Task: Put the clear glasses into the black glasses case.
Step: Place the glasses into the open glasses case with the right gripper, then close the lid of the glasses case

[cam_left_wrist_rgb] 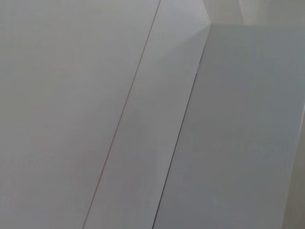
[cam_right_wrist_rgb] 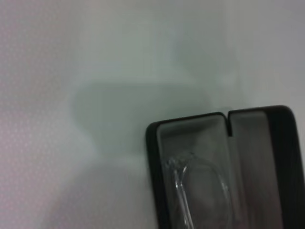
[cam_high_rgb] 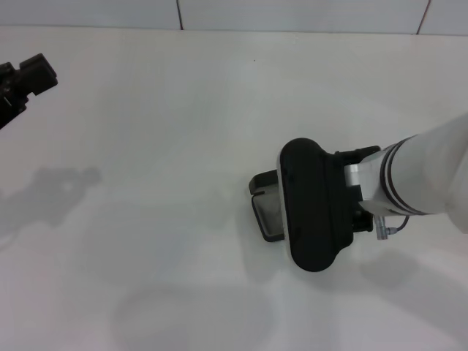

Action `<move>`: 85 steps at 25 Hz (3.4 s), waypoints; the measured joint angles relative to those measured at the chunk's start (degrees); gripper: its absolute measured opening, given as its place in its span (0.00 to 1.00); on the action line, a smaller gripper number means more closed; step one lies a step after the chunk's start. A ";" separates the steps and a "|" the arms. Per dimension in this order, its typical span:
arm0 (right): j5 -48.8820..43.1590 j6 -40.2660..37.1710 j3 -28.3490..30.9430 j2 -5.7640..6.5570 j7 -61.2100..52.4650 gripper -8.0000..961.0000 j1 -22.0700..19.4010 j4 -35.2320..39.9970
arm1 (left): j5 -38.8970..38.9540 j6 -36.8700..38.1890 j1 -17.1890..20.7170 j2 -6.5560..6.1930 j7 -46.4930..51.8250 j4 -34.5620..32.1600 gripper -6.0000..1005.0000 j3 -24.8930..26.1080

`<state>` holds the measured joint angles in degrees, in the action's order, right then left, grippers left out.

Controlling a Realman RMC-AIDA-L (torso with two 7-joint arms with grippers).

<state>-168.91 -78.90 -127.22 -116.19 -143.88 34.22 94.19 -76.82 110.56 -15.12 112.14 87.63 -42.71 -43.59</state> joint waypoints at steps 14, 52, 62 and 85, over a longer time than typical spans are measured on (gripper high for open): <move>-1.03 -2.79 -1.54 0.00 -1.21 0.38 -1.21 4.15 | 0.01 0.26 0.47 0.01 -0.20 0.00 0.10 -0.02; -1.43 1.26 16.54 0.27 -7.83 0.01 -13.31 3.23 | -0.44 1.14 -0.25 0.09 1.65 -0.22 0.11 -0.53; 1.79 6.06 17.27 0.32 -6.28 0.01 -11.84 -1.87 | -0.58 1.13 -0.53 0.32 1.76 -0.09 0.11 -0.53; 10.12 7.33 20.26 0.44 -2.43 0.01 -11.18 -4.43 | -0.79 1.04 -0.20 0.75 1.76 -0.09 0.11 -0.52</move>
<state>-158.79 -71.58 -106.96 -115.75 -146.31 23.04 89.76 -77.61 111.60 -15.32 112.89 89.39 -42.80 -44.12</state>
